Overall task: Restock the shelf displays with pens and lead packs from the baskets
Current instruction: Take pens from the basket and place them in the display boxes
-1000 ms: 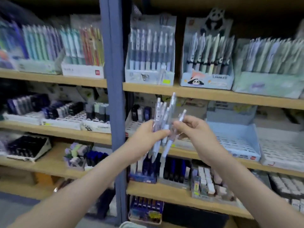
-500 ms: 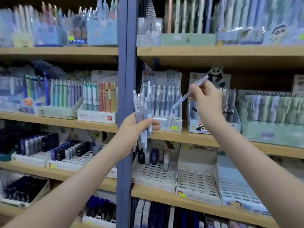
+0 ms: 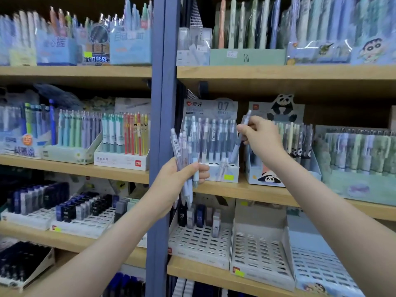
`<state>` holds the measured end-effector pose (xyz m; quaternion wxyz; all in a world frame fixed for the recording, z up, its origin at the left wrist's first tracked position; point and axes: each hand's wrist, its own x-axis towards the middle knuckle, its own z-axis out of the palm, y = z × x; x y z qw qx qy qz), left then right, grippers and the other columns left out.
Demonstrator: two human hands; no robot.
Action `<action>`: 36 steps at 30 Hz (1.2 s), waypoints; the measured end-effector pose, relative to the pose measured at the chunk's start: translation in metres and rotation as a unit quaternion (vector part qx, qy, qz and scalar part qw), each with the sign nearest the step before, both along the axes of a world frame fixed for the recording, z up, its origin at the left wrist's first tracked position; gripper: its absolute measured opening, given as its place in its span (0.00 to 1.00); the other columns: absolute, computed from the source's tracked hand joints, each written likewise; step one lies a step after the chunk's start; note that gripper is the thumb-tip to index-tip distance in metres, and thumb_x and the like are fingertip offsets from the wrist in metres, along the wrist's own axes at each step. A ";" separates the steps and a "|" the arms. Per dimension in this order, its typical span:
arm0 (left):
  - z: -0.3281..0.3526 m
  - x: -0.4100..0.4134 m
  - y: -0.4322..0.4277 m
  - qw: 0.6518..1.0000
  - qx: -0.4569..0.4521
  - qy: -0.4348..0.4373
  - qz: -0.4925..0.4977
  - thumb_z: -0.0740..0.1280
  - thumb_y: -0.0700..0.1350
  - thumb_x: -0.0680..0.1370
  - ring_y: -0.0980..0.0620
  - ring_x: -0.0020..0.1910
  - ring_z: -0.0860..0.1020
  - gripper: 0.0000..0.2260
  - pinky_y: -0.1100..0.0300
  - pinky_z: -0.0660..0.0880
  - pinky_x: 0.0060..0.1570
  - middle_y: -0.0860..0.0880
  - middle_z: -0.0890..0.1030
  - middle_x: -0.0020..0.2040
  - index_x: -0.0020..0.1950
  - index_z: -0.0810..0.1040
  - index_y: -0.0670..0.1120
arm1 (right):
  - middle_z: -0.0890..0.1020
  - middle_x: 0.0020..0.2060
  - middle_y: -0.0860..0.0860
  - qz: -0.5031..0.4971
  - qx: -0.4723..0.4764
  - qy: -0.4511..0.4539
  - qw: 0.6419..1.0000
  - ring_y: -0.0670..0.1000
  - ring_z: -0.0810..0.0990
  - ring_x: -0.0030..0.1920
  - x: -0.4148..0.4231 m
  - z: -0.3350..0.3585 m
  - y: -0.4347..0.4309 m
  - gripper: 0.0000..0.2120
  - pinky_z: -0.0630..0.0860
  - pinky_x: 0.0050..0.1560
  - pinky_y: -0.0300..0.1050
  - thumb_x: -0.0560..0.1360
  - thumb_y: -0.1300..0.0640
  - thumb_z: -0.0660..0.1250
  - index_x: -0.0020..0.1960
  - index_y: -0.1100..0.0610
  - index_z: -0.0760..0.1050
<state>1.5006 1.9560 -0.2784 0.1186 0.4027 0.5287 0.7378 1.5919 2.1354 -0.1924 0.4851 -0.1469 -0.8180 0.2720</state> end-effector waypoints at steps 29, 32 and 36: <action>0.014 0.018 0.007 0.998 -0.010 0.032 -0.053 0.62 0.40 0.81 0.50 0.43 0.84 0.06 0.61 0.80 0.43 0.47 0.86 0.44 0.54 0.76 0.40 | 0.79 0.42 0.48 0.145 0.001 -0.042 0.988 0.44 0.74 0.38 0.014 0.002 -0.034 0.07 0.71 0.40 0.38 0.78 0.49 0.65 0.51 0.52 0.76; 0.018 0.024 0.016 0.995 -0.024 0.039 -0.094 0.61 0.39 0.81 0.50 0.45 0.84 0.09 0.61 0.80 0.43 0.46 0.85 0.46 0.60 0.74 0.40 | 0.77 0.35 0.52 0.197 -0.001 -0.108 0.974 0.45 0.74 0.34 0.018 0.002 -0.041 0.13 0.72 0.39 0.40 0.77 0.51 0.67 0.45 0.62 0.75; 0.019 0.028 0.023 0.994 -0.022 0.040 -0.095 0.61 0.40 0.81 0.48 0.49 0.84 0.11 0.60 0.81 0.46 0.44 0.85 0.50 0.62 0.73 0.39 | 0.78 0.37 0.56 0.238 -0.064 -0.043 0.968 0.46 0.76 0.34 0.023 0.000 -0.031 0.12 0.76 0.38 0.40 0.77 0.58 0.66 0.47 0.69 0.75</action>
